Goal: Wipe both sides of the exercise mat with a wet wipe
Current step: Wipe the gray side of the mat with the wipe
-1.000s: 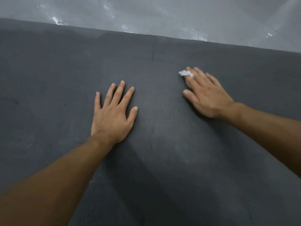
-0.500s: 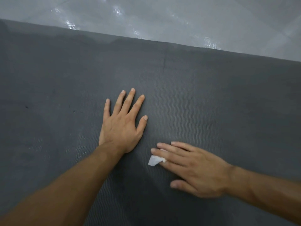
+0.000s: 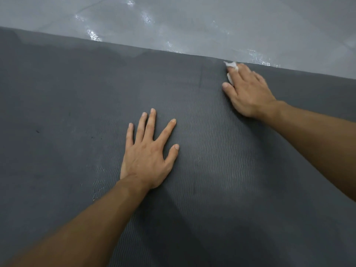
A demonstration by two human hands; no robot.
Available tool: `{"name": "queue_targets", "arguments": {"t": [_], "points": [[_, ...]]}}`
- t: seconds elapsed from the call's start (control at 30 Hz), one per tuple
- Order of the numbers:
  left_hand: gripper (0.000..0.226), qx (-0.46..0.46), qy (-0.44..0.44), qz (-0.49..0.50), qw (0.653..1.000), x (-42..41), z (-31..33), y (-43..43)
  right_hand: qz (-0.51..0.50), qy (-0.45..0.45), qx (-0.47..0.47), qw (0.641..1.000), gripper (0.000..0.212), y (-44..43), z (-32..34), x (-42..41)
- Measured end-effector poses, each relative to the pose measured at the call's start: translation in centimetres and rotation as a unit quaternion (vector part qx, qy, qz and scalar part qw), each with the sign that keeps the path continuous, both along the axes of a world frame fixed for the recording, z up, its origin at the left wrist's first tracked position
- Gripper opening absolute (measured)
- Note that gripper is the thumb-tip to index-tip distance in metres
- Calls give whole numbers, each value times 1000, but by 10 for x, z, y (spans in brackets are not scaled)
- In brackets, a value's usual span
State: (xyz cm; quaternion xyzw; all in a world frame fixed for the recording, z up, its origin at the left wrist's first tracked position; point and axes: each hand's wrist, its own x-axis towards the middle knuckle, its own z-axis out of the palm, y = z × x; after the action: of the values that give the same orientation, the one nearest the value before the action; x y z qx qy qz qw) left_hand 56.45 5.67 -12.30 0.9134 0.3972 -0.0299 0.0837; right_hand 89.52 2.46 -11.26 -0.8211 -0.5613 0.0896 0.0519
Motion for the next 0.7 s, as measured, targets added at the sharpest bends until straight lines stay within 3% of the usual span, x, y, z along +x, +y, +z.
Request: {"name": "queue_targets", "arguments": {"t": [0.17, 0.33, 0.43, 0.7], "points": [[68, 4, 3, 3, 1000, 0, -1, -1, -79, 51, 4, 996, 69, 46, 2, -20], [67, 11, 6, 2, 1000, 0, -1, -1, 67, 80, -11, 994, 69, 78, 9, -78], [67, 12, 6, 1, 1000, 0, -1, -1, 98, 59, -12, 993, 69, 69, 6, -78], [67, 9, 4, -3, 1000, -1, -1, -1, -96, -3, 28, 995, 60, -8, 1, 24]]}}
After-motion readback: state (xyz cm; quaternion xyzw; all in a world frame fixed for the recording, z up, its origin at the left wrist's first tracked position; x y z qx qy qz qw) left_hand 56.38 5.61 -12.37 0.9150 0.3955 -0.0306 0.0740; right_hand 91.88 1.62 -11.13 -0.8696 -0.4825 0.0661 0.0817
